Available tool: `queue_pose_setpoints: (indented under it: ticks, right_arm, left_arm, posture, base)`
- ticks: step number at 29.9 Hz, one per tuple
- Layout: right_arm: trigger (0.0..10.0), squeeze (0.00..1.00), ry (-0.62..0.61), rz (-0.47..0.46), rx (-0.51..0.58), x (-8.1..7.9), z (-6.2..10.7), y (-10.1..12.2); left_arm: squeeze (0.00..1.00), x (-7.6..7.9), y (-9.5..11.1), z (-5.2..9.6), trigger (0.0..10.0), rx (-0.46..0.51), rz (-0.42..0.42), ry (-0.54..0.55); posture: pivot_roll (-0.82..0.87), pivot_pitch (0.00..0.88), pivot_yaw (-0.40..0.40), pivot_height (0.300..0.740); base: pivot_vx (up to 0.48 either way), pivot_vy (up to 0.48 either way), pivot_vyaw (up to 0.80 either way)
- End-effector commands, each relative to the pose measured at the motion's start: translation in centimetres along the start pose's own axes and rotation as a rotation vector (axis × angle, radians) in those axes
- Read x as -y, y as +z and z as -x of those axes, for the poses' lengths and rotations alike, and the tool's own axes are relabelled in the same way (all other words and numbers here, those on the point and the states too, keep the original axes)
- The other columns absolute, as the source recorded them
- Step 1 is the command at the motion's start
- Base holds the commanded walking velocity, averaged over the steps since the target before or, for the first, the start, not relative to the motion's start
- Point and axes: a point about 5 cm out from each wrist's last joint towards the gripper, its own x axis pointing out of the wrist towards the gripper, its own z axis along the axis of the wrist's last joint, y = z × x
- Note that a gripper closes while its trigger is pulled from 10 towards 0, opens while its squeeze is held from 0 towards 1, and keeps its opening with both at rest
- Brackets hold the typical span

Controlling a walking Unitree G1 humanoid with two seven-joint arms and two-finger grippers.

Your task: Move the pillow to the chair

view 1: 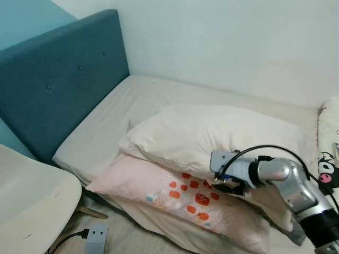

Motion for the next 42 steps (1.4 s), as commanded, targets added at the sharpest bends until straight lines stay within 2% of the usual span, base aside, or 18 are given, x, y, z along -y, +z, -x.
queue_pose_setpoints:
  ticks: [1,4,5,6,7,14,23,26,27,30,31,33,34,38,39,40,41,42]
  right_arm:
    - [10.0,0.0,-0.042,0.001,-0.121,-0.1,-0.3,-1.4]
    - [10.0,0.0,-0.15,0.026,-0.187,0.6,-0.5,-2.0]
    - [10.0,0.0,-0.187,0.006,-0.203,0.8,-0.6,-2.2]
    - [6.6,0.0,-0.206,-0.006,-0.222,0.8,-0.8,-2.5]
    - [0.0,0.0,-0.229,-0.009,-0.245,0.9,-0.9,-2.9]
    - [0.0,0.0,-0.306,0.011,-0.3,1.2,-1.0,-3.9]
    - [0.0,0.0,-0.388,0.019,-0.299,1.4,-1.0,-4.5]
    - [0.0,0.0,-0.435,-0.064,-0.251,1.5,-1.2,-4.9]
    - [0.0,0.0,-0.435,-0.064,-0.251,1.5,-1.2,-4.9]
    - [0.0,0.0,-0.537,-0.319,-0.047,2.7,-1.2,-3.7]
    - [0.0,0.0,-0.537,-0.319,-0.047,2.7,-1.2,-3.7]
    - [0.0,0.0,-0.602,-0.422,0.063,3.9,-0.9,-2.6]
    - [0.0,0.0,-0.664,-0.466,0.157,5.2,-0.2,-1.5]
    - [0.0,0.0,-0.81,-0.519,0.402,8.5,2.4,1.6]
    - [0.0,0.0,-0.81,-0.519,0.402,8.5,2.4,1.6]
    - [0.0,0.0,-0.835,-0.509,0.467,9.4,3.3,2.8]
    - [0.0,0.0,-0.835,-0.509,0.467,9.4,3.3,2.8]
    - [0.0,0.0,-0.848,-0.493,0.529,10.1,4.1,3.9]
  left_arm:
    - [0.0,-0.4,-1.2,0.3,10.0,-0.042,-0.016,0.003]
    - [0.0,-0.3,-1.5,0.4,10.0,-0.052,-0.016,-0.003]
    - [0.0,-0.3,-1.7,0.4,10.0,-0.057,-0.014,-0.006]
    - [0.0,-0.3,-1.8,0.5,10.0,-0.062,-0.015,-0.008]
    - [0.0,-0.2,-1.9,0.5,10.0,-0.066,-0.018,-0.012]
    - [0.0,-0.3,-2.2,0.6,10.0,-0.076,-0.015,-0.015]
    - [0.0,-0.5,-2.5,0.7,10.0,-0.085,-0.012,-0.015]
    - [0.0,-0.2,-2.6,0.7,10.0,-0.086,-0.01,-0.02]
    - [0.0,-0.2,-2.6,0.7,10.0,-0.086,-0.01,-0.02]
    - [0.0,0.1,-2.5,0.7,10.0,-0.084,0.003,-0.023]
    - [0.0,0.1,-2.5,0.7,10.0,-0.084,0.003,-0.023]
    - [0.0,0.2,-2.5,0.7,10.0,-0.083,0.007,-0.023]
    - [0.0,0.2,-2.4,0.7,10.0,-0.083,0.002,-0.024]
    - [0.0,-0.1,-2.2,0.6,10.0,-0.079,-0.012,-0.026]
    - [0.0,-0.1,-2.2,0.6,10.0,-0.079,-0.012,-0.026]
    - [0.0,-0.2,-2.0,0.5,10.0,-0.073,-0.011,-0.022]
    - [0.0,-0.2,-2.0,0.5,10.0,-0.073,-0.011,-0.022]
    - [0.0,-0.3,-1.8,0.5,10.0,-0.069,-0.009,-0.018]
  posture:
    - [-0.23,0.12,0.049,0.74]
    - [-0.23,0.115,0.049,0.74]
    - [-0.23,0.113,0.05,0.74]
    - [-0.23,0.111,0.051,0.74]
    - [-0.23,0.111,0.05,0.74]
    - [-0.23,0.106,0.046,0.74]
    - [-0.23,0.108,0.045,0.74]
    - [-0.24,0.116,0.038,0.74]
    - [-0.24,0.116,0.038,0.74]
    - [-0.25,0.122,0.033,0.74]
    - [-0.25,0.122,0.033,0.74]
    - [-0.26,0.124,0.036,0.74]
    - [-0.26,0.127,0.052,0.74]
    - [-0.25,0.125,0.063,0.74]
    - [-0.25,0.125,0.063,0.74]
    - [-0.25,0.124,0.062,0.74]
    - [-0.25,0.124,0.062,0.74]
    - [-0.25,0.123,0.063,0.74]
  base:
    - [0.0,0.0,0.0]
    - [0.0,0.0,0.0]
    - [0.0,0.0,0.0]
    - [0.0,0.0,0.0]
    - [0.0,0.0,0.0]
    - [0.0,0.0,0.0]
    - [0.0,0.0,0.0]
    - [0.0,0.0,0.0]
    - [0.0,0.0,0.0]
    - [0.0,0.0,0.0]
    - [0.0,0.0,0.0]
    - [0.0,0.0,0.0]
    - [0.0,0.0,0.0]
    - [0.0,0.0,0.0]
    - [0.0,0.0,0.0]
    - [0.0,0.0,0.0]
    - [0.0,0.0,0.0]
    - [0.0,0.0,0.0]
